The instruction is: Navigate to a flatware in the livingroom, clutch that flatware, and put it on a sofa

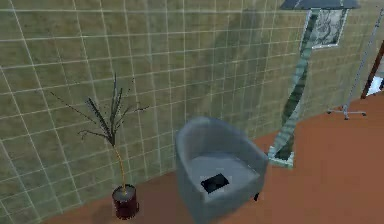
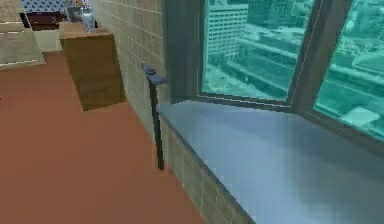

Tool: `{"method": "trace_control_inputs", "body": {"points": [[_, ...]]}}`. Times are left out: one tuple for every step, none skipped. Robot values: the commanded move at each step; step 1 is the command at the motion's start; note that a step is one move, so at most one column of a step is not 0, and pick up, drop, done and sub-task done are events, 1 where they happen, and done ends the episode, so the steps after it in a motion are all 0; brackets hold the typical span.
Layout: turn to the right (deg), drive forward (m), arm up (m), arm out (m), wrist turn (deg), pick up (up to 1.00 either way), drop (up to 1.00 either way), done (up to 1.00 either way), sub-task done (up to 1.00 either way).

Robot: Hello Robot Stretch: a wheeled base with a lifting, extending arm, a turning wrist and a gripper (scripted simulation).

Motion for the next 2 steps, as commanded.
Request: {"method": "trace_control_inputs", "body": {"points": [[-45.0,0.00,0.00,0.00,0.0,0.00,0.00,0.00,0.00],[-45.0,0.00,0.00,0.00,0.0,0.00,0.00,0.00,0.00]]}}
